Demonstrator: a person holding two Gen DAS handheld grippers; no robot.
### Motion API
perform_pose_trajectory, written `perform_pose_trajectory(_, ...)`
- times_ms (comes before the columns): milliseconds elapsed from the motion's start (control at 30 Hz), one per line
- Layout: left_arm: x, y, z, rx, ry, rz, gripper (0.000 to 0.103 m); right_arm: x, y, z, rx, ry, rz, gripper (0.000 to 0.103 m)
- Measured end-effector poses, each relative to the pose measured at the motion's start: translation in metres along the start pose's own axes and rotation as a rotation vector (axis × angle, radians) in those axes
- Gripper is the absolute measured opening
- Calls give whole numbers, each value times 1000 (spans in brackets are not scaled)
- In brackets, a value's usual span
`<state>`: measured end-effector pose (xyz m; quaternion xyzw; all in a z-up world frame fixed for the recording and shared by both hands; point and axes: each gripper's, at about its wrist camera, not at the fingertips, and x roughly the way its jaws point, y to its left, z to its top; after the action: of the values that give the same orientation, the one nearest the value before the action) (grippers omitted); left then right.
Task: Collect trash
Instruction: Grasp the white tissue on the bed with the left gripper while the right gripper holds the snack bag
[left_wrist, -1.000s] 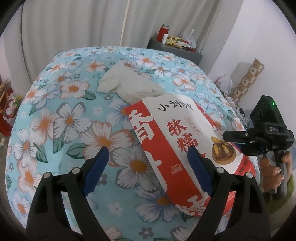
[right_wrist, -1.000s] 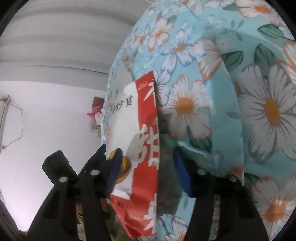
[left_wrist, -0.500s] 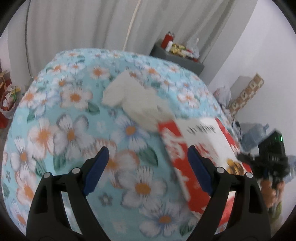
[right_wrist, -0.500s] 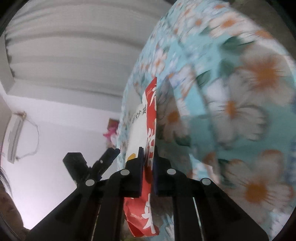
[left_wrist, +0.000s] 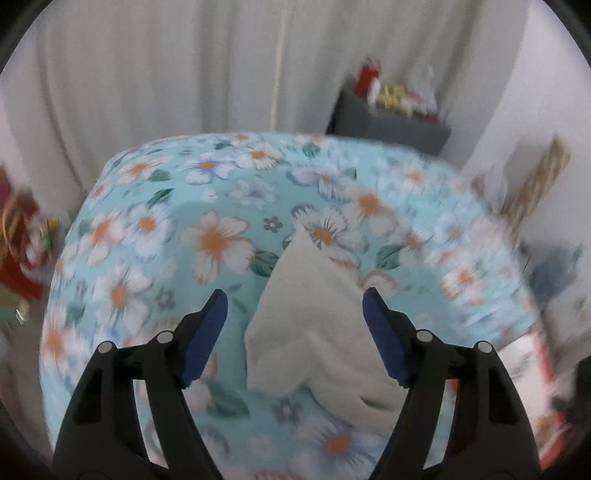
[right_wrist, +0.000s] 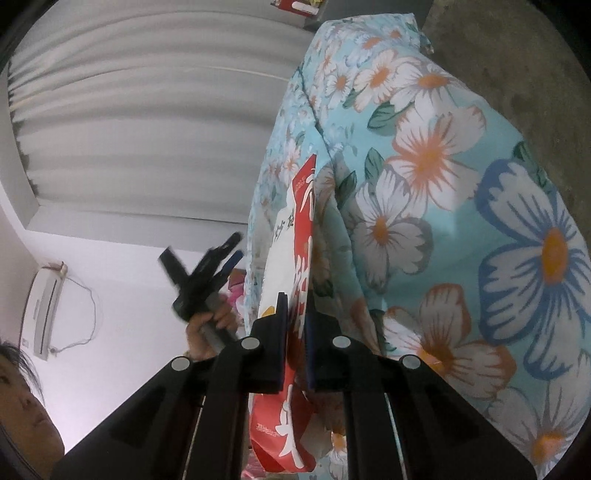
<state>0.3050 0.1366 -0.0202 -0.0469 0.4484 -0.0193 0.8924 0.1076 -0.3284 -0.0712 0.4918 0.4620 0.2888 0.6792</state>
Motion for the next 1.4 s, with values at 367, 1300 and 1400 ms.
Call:
perform_pose_trajectory(367, 39, -7, 3, 19, 50, 50, 29, 15, -8, 7, 19, 9, -24, 12)
perform_pose_trajectory(1300, -101, -100, -48, 281, -224, 67, 10, 56, -18, 13, 71, 49, -11, 36)
perform_pose_trajectory(1400, -106, -101, -50, 285, -231, 65, 10, 59, -16, 13, 66, 50, -21, 38)
